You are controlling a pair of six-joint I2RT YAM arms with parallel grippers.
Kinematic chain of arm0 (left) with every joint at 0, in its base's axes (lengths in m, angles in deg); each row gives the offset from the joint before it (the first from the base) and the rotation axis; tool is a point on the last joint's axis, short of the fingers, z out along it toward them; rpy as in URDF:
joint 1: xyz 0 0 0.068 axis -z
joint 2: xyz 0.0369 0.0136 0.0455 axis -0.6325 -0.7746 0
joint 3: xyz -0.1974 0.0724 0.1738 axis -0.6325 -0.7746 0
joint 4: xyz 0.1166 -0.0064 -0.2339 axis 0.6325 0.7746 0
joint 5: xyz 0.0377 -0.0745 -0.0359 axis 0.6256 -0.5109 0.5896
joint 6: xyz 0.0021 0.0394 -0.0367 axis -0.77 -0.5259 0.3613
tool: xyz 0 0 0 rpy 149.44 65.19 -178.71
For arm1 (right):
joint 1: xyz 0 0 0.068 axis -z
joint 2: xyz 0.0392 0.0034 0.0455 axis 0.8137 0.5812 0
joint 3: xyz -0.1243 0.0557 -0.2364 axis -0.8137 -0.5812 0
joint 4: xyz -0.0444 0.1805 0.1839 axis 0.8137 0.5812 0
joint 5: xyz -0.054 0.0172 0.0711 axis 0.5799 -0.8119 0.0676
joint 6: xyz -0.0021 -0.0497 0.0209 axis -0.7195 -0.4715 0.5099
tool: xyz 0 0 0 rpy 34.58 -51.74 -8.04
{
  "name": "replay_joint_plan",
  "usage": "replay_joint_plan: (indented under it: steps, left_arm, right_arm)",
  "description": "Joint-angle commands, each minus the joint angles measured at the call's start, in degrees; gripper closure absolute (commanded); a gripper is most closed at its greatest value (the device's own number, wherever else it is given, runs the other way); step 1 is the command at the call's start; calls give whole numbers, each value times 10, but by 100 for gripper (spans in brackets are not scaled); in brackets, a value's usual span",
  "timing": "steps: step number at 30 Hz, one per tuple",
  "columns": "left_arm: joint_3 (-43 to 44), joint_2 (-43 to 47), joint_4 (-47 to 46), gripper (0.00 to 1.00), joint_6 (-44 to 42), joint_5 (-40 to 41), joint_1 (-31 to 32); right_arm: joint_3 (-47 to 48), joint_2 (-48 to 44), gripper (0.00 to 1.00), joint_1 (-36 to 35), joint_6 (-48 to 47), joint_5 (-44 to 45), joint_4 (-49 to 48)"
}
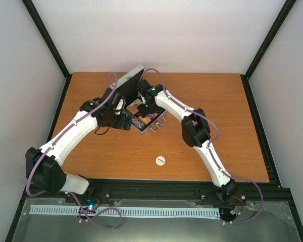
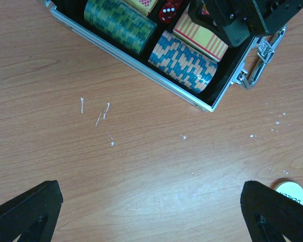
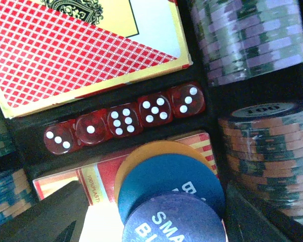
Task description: Pack up texas hold em set
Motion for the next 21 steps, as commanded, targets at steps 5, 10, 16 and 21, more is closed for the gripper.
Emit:
replay_joint_plan:
  steps: [5,10,16,21]
  left_arm:
    - [26,-11,2,0,-24,-10,-5]
    - [36,-17,-4,0,-30,-20,-4]
    - [40,-23,-10,0,-40,-22,-5]
    - [53,-25,-6,0,-39,-19,-5]
  right_arm:
    - [-6,-47,18,8,4,35,-15]
    - [-61,-117,15,5,18,41,-16]
    - [-214,-216,14,-19,19,53,-13]
    - [-417,-326,13,-70,46,40,-40]
